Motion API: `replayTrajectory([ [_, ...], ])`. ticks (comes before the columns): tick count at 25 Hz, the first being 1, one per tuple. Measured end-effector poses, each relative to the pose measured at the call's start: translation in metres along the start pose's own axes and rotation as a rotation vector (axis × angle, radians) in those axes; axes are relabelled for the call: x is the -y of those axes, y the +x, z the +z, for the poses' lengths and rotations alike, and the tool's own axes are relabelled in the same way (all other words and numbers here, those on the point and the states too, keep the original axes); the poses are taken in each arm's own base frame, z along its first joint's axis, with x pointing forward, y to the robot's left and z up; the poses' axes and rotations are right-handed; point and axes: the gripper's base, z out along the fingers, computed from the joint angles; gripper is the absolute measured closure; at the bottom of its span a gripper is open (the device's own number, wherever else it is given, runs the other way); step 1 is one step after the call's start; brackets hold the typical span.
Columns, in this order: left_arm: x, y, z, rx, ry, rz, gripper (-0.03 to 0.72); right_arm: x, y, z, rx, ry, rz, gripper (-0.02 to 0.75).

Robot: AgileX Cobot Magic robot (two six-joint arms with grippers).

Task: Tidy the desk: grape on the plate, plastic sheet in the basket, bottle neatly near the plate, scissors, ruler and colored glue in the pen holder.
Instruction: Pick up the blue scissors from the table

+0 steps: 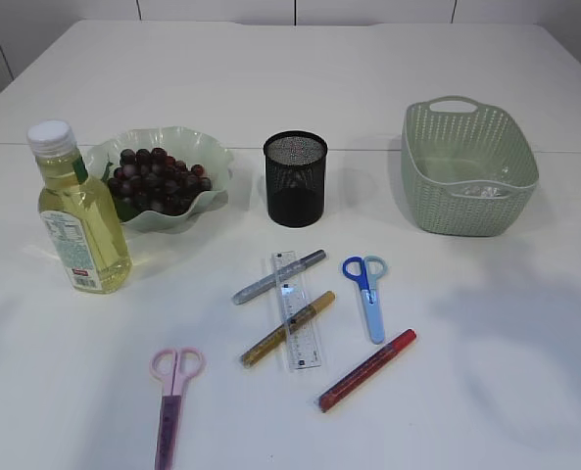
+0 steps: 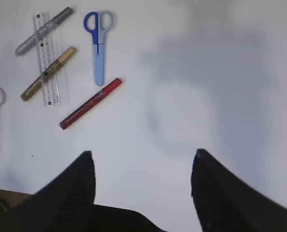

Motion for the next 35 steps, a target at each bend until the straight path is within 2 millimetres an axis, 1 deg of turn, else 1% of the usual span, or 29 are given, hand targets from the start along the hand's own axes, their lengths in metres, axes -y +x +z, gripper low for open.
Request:
replayTrajectory([
  [5, 0.005, -0.015, -0.015, -0.086, 0.018, -0.002, 0.157, -0.003, -0.002, 0.004, -0.009, -0.039, 0.009, 0.248],
  [8, 0.009, -0.024, -0.023, -0.102, 0.035, -0.012, 0.157, -0.003, -0.008, 0.005, 0.037, -0.039, -0.009, 0.248],
  [10, 0.01, -0.028, -0.027, -0.106, 0.045, -0.02, 0.157, -0.004, -0.013, 0.011, 0.045, -0.05, -0.004, 0.248],
  [14, 0.011, -0.03, -0.029, -0.107, 0.051, -0.024, 0.157, -0.012, -0.022, 0.037, -0.018, -0.059, -0.003, 0.248],
  [19, 0.012, -0.028, -0.029, -0.126, 0.058, -0.033, 0.158, -0.033, -0.029, 0.076, -0.114, -0.037, -0.003, 0.248],
  [21, 0.012, -0.027, -0.029, -0.133, 0.062, -0.037, 0.159, -0.04, -0.035, 0.088, -0.141, -0.017, -0.006, 0.248],
  [30, 0.013, -0.023, -0.03, -0.18, 0.065, -0.039, 0.159, -0.064, -0.07, 0.131, -0.252, 0.067, 0.011, 0.248],
  [35, 0.013, -0.021, -0.03, -0.209, 0.066, -0.038, 0.159, -0.078, -0.08, 0.157, -0.298, 0.085, -0.001, 0.248],
])
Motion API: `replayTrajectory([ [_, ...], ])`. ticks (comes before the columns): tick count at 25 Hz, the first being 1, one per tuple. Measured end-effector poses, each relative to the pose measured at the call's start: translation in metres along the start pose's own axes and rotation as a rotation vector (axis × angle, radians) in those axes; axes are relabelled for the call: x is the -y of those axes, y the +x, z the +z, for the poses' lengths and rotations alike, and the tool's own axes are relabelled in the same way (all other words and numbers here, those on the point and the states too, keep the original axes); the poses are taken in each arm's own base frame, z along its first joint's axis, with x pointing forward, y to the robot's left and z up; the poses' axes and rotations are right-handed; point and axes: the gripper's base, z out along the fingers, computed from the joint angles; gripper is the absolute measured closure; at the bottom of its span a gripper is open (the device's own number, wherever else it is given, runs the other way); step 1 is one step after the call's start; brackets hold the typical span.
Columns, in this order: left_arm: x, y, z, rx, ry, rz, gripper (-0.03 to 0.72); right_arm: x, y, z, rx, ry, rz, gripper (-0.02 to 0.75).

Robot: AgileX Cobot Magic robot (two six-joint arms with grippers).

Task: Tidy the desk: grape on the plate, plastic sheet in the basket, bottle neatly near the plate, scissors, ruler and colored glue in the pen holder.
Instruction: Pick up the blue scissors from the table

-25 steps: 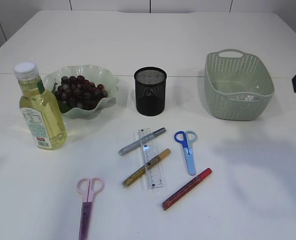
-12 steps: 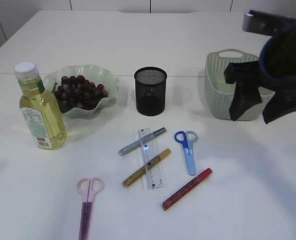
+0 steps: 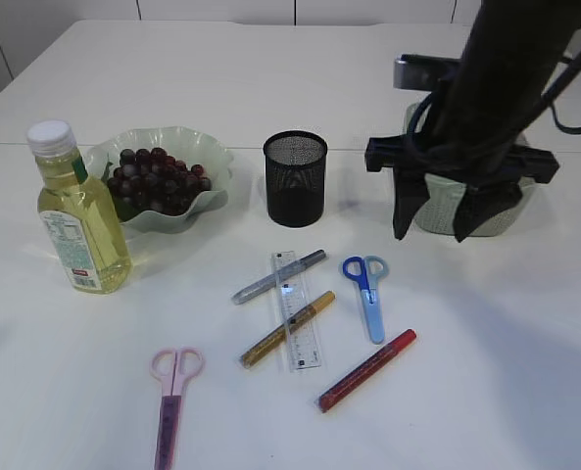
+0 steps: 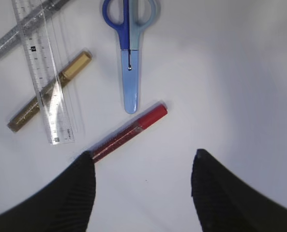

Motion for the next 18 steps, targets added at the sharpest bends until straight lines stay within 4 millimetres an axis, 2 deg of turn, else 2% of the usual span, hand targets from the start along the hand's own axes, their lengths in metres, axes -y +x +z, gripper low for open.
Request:
replayTrajectory([
  [9, 0.0, 0.008, 0.0, -0.091, 0.0, 0.0, 0.191, -0.011, -0.021, 0.049, -0.091, 0.031, 0.001, 0.248],
  [15, 0.0, 0.01, -0.001, -0.109, 0.0, 0.0, 0.197, -0.013, -0.029, 0.069, -0.12, 0.04, 0.011, 0.248],
  [18, 0.0, 0.011, -0.001, -0.116, 0.0, 0.0, 0.198, -0.013, -0.032, 0.072, -0.103, 0.033, 0.015, 0.248],
])
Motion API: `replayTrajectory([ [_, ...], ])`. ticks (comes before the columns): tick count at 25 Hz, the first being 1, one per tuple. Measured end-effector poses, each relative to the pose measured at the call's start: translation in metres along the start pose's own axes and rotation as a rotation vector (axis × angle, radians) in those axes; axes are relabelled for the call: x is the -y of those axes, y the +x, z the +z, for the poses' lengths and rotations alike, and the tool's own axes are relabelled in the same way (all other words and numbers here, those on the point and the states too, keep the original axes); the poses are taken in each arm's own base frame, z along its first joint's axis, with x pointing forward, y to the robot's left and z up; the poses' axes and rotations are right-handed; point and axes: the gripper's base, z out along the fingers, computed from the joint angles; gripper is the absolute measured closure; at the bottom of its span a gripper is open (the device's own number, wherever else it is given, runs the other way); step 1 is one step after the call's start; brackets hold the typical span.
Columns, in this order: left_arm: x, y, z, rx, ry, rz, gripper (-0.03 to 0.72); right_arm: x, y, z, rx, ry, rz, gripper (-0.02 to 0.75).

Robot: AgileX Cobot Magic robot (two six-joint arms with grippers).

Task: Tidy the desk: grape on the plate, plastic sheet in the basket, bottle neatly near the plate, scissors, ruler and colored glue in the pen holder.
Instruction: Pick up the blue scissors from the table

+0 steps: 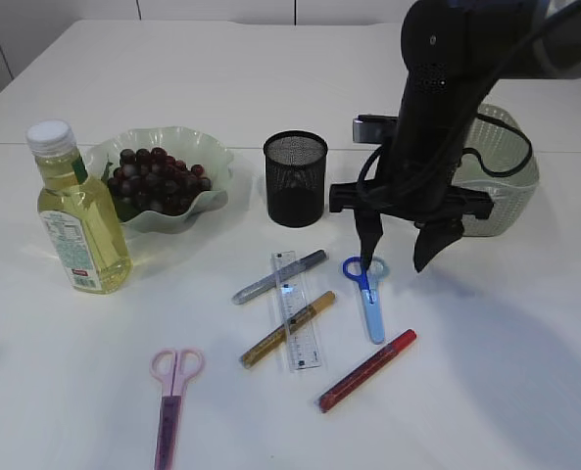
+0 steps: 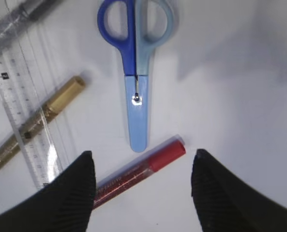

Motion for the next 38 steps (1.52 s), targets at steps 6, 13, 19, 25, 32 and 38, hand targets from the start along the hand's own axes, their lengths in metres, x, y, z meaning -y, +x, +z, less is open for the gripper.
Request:
replayTrajectory([
  [6, 0.0, 0.0, 0.0, -0.004, 0.004, -0.003, 0.201, -0.002, -0.003, 0.0, 0.032, -0.02, 0.009, 0.248],
  [13, 0.001, 0.001, 0.0, -0.012, 0.01, -0.007, 0.202, -0.004, -0.005, 0.019, -0.018, -0.025, 0.029, 0.248],
  [19, 0.001, 0.004, 0.0, -0.042, 0.011, -0.008, 0.203, -0.01, -0.006, 0.03, -0.038, -0.019, 0.019, 0.248],
  [25, 0.001, 0.006, 0.0, -0.062, 0.013, -0.009, 0.203, -0.012, -0.007, 0.036, -0.038, -0.018, 0.021, 0.248],
  [32, 0.001, 0.006, 0.0, -0.064, 0.013, -0.009, 0.211, -0.013, -0.016, 0.046, -0.039, 0.0, 0.02, 0.248],
  [38, 0.001, 0.008, 0.0, -0.083, 0.015, -0.008, 0.216, -0.016, -0.026, 0.043, -0.02, 0.013, 0.007, 0.248],
])
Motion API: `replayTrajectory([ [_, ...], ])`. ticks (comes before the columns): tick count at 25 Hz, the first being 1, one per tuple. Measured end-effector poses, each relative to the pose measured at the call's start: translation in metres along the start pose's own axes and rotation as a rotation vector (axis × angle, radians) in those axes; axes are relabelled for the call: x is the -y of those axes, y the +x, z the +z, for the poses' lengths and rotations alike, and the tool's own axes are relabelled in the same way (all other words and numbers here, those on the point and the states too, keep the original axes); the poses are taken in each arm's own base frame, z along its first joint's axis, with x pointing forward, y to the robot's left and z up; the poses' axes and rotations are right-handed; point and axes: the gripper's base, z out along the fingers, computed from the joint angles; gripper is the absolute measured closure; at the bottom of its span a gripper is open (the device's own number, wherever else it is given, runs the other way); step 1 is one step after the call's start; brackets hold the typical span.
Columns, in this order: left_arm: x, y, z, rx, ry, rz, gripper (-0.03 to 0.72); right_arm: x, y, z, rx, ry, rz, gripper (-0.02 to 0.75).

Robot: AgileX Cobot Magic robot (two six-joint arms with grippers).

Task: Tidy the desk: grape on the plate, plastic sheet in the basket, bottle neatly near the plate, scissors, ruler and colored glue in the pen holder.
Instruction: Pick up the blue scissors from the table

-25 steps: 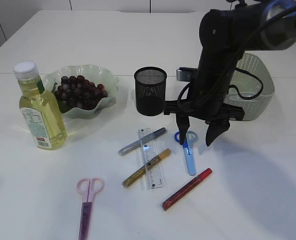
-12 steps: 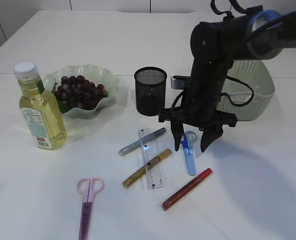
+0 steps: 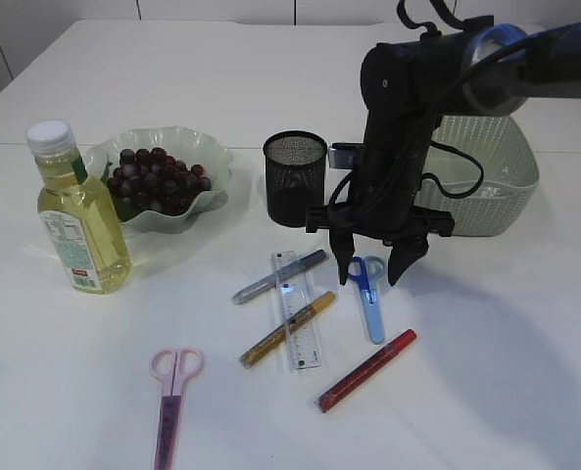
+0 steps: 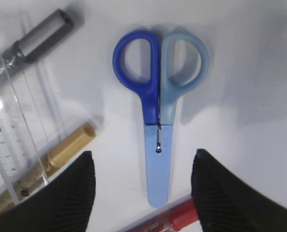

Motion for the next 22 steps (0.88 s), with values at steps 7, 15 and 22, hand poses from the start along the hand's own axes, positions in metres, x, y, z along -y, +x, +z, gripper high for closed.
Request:
replayTrajectory([
  [7, 0.0, 0.0, 0.0, -0.004, 0.0, 0.0, 0.22, 0.002, 0.001, 0.01, -0.053, 0.023, 0.004, 0.248],
  [15, 0.0, 0.0, 0.0, -0.005, 0.0, 0.0, 0.221, 0.002, 0.0, 0.021, -0.078, 0.034, 0.006, 0.248],
  [22, 0.0, 0.0, 0.0, -0.005, 0.0, 0.0, 0.222, 0.002, 0.0, 0.026, -0.087, 0.038, 0.007, 0.248],
])
